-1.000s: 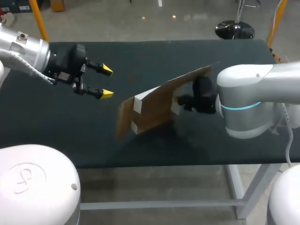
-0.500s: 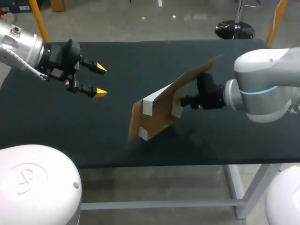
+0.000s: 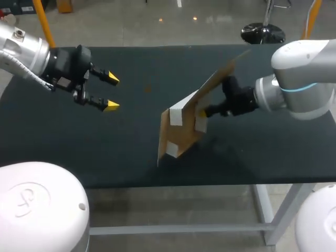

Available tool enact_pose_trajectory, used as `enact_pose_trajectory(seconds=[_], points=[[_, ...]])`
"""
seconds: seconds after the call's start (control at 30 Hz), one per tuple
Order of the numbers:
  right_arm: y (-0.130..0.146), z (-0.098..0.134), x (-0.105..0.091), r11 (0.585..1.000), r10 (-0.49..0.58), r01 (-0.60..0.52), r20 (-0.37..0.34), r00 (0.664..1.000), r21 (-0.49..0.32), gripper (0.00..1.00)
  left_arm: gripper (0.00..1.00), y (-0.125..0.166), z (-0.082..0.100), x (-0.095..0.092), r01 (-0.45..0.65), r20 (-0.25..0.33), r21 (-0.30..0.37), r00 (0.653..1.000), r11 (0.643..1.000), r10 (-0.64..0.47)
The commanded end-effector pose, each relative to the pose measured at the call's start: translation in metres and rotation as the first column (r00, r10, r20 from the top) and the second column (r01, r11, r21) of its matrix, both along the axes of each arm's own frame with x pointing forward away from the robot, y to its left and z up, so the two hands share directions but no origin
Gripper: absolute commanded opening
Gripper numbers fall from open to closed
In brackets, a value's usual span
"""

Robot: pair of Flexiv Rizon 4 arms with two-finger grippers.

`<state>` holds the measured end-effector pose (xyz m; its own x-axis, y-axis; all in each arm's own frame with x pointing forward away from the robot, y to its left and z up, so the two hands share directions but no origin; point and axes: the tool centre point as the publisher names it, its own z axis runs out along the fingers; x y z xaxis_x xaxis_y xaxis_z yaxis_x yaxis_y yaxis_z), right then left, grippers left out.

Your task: Assemble the packaging by folding the flat box into shape, placing the metal phone stand inside, and closing the box properly

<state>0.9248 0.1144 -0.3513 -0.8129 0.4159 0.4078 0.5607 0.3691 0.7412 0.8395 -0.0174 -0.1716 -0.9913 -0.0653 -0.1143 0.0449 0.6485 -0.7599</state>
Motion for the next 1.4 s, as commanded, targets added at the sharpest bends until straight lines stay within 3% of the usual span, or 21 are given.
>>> enact_pose_trajectory(seconds=[0.03, 0.17, 0.47, 0.63, 0.77, 0.83, 0.87, 1.4], points=[[-0.006, 0.004, 0.007, 0.994, 0.045, -0.055, -0.100, 0.994, -0.093, 0.00, 1.00, 0.001, 0.003, 0.005, 0.024, -0.008, 0.070, 1.000, 0.997, -0.024], [-0.013, 0.001, 0.006, 0.986, 0.062, -0.086, -0.166, 0.984, -0.141, 0.00, 1.00, 0.008, -0.002, 0.003, 0.022, -0.008, 0.127, 1.000, 0.992, -0.021], [-0.018, -0.007, 0.001, 0.972, 0.031, -0.096, -0.287, 0.957, -0.215, 0.00, 1.00, 0.025, -0.012, -0.002, 0.005, 0.003, 0.165, 1.000, 0.986, -0.006], [-0.021, -0.011, -0.002, 0.958, -0.072, -0.033, -0.350, 0.934, -0.285, 0.00, 1.00, 0.028, -0.019, 0.000, -0.018, -0.003, 0.176, 1.000, 0.984, 0.019], [-0.025, -0.016, -0.005, 0.926, -0.203, 0.038, -0.411, 0.889, -0.374, 0.00, 1.00, 0.030, -0.024, 0.003, -0.029, -0.002, 0.187, 1.000, 0.982, 0.030], [-0.030, -0.019, -0.007, 0.853, -0.346, 0.138, -0.348, 0.871, -0.504, 0.00, 1.00, 0.031, -0.027, 0.005, -0.044, -0.013, 0.237, 0.999, 0.970, 0.049], [-0.035, -0.020, -0.006, 0.831, -0.383, 0.168, -0.327, 0.864, -0.530, 0.00, 1.00, 0.032, -0.027, 0.006, -0.023, -0.027, 0.259, 0.999, 0.966, 0.031], [-0.035, -0.020, -0.006, 0.831, -0.383, 0.168, -0.327, 0.864, -0.530, 0.00, 1.00, 0.032, -0.027, 0.006, -0.023, -0.027, 0.259, 0.999, 0.966, 0.031]])
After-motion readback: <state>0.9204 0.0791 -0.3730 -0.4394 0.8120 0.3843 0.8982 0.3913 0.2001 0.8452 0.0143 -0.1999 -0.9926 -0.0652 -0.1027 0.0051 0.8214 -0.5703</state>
